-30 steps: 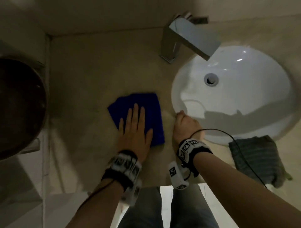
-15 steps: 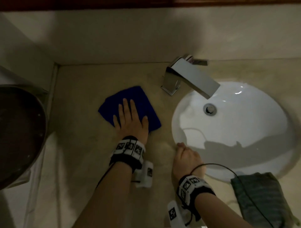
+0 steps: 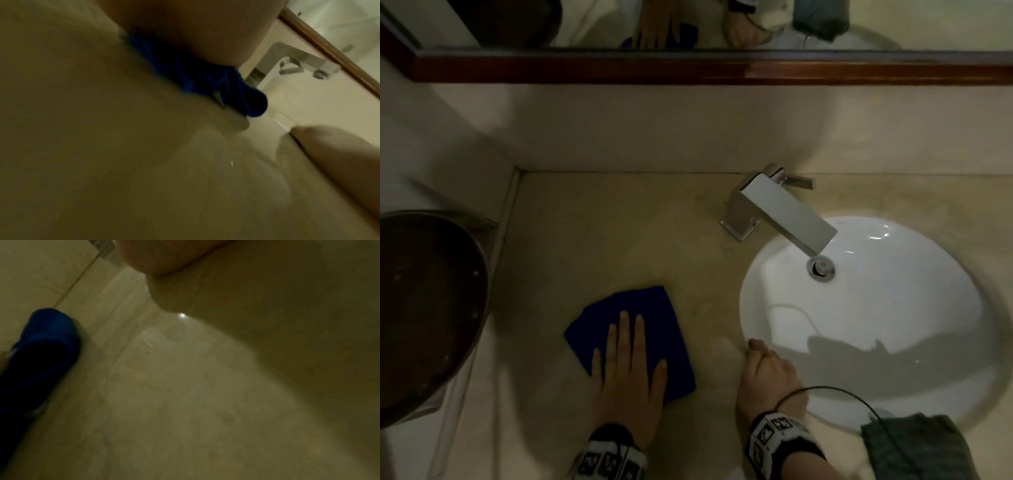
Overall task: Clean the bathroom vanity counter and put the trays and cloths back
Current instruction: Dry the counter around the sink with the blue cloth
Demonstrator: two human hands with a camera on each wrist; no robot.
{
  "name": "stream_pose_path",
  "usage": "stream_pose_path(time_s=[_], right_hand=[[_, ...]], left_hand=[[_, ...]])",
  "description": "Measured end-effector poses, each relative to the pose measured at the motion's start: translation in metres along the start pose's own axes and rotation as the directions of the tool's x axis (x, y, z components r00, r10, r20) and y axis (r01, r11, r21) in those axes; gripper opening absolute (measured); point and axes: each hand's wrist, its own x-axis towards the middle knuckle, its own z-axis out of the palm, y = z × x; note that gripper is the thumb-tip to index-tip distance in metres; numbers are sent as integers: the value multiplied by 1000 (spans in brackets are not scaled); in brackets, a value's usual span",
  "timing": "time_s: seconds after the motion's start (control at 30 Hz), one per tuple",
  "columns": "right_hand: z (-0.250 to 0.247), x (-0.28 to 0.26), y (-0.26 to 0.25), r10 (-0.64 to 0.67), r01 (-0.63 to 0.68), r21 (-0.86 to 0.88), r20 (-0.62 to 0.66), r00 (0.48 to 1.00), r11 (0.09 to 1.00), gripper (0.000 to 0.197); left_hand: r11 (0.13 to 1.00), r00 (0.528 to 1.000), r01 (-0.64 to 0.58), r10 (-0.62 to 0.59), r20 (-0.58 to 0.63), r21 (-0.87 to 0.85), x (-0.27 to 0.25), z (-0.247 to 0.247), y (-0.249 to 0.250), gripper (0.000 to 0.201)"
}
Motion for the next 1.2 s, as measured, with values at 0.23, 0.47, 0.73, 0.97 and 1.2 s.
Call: stream_pose_path(time_s=[0.23,0.47,0.73,0.97,1.2], right_hand=[[-6,3,2,51,-53,124,14,999,991,47],[2,6,2,90,-95,157,36,995,983,47],[-3,9,2,96,-109,225,68,993,968,47],[-3,11,5,48,-60,195,65,997,979,53],[-19,12,6,-70,46,149,156,985,988,52]], left_hand=[[998,998,22,-26,-61,-60,128,-56,31,70],[993,995,-102,102,-15,-60,79,-40,17,73],[992,989,-120,117,93,28,38,-25,3,76],[998,998,-60,60,1,17,155,-67,65,72],[965,975,-221,217,45,138,101,-40,67,74]])
